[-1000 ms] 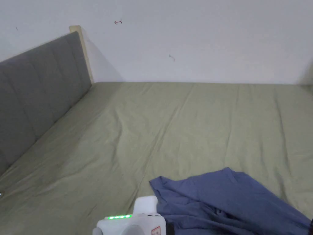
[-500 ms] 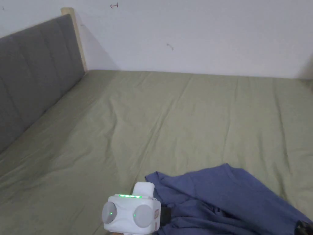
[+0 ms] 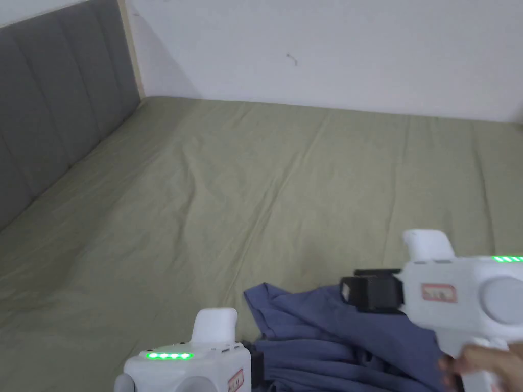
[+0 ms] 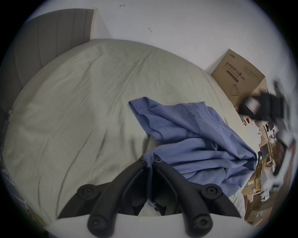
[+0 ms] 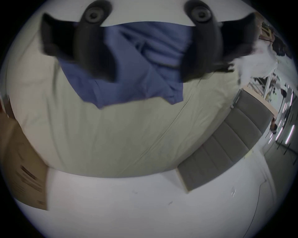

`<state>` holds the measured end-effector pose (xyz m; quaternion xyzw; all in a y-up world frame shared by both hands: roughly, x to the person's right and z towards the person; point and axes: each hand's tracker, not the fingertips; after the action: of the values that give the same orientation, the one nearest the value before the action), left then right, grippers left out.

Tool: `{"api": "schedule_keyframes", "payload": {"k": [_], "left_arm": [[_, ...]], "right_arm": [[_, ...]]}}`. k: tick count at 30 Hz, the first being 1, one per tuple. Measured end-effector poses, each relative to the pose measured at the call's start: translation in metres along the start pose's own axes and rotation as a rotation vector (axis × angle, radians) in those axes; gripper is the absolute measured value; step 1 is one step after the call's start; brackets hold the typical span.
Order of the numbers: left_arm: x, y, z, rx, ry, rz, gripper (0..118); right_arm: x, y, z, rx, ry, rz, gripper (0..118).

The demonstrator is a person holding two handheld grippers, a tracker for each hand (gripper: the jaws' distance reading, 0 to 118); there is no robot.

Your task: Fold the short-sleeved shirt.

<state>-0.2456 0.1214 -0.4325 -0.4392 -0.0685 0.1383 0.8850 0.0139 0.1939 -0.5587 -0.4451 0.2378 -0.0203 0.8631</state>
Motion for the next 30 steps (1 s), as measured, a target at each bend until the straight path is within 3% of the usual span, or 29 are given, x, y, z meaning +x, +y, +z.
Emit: {"api": "schedule_keyframes", "payload": {"k": [4,7,9,10,11,12,14,16,17,18,19,20,21,22,24,28,30], "left_arm": [[0.000,-0.002,0.010,0.003,-0.033,0.001,1],[-0.005,-0.004,0.010,-0.002,-0.035,0.010,1],[-0.007,-0.004,0.009,-0.013,-0.039,0.029,1],[-0.009,-0.004,0.008,-0.012,-0.045,0.033,1],[-0.009,-0.004,0.008,-0.017,-0.045,0.033,1],[-0.009,-0.004,0.008,-0.019,-0.045,0.033,1],[-0.009,-0.004,0.006,-0.024,-0.042,0.024,1],[-0.010,-0.004,0.005,-0.024,-0.042,0.020,1],[-0.010,-0.004,0.006,-0.029,-0.038,0.024,1],[-0.010,-0.004,0.009,-0.031,-0.038,0.028,1],[-0.010,-0.003,0.011,-0.023,-0.042,0.032,1],[-0.010,-0.002,0.013,-0.021,-0.042,0.030,1],[-0.010,0.000,0.015,-0.020,-0.038,0.025,1],[-0.010,0.001,0.019,-0.009,-0.030,0.016,1],[-0.010,0.006,0.026,-0.005,-0.027,0.015,1],[-0.012,0.021,0.043,0.035,-0.006,-0.019,1],[-0.013,0.033,0.055,0.060,0.028,-0.059,1]], "right_arm": [[-0.003,0.047,-0.080,-0.158,-0.096,0.021,111],[0.003,0.053,-0.132,-0.321,-0.023,0.016,109],[0.007,0.046,-0.163,-0.440,-0.108,0.025,108],[0.006,0.036,-0.176,-0.485,-0.162,0.078,101],[-0.001,0.025,-0.180,-0.494,-0.235,0.136,92],[-0.008,0.026,-0.174,-0.390,-0.196,0.156,92],[-0.004,0.037,-0.170,-0.412,-0.201,0.121,88],[-0.001,0.039,-0.166,-0.423,-0.200,0.099,75],[0.003,0.043,-0.163,-0.418,-0.215,0.064,62],[0.006,0.048,-0.157,-0.391,-0.206,0.055,22],[0.010,0.052,-0.152,-0.352,-0.225,0.016,2],[0.015,0.055,-0.147,-0.363,-0.213,-0.034,2],[0.018,0.058,-0.144,-0.396,-0.122,-0.082,2],[0.021,0.058,-0.138,-0.389,-0.107,-0.094,2],[0.023,0.056,-0.122,-0.354,-0.142,-0.099,2],[0.037,0.076,-0.067,-0.226,-0.062,-0.223,2],[0.046,0.090,-0.032,-0.150,-0.073,-0.248,2]]}}
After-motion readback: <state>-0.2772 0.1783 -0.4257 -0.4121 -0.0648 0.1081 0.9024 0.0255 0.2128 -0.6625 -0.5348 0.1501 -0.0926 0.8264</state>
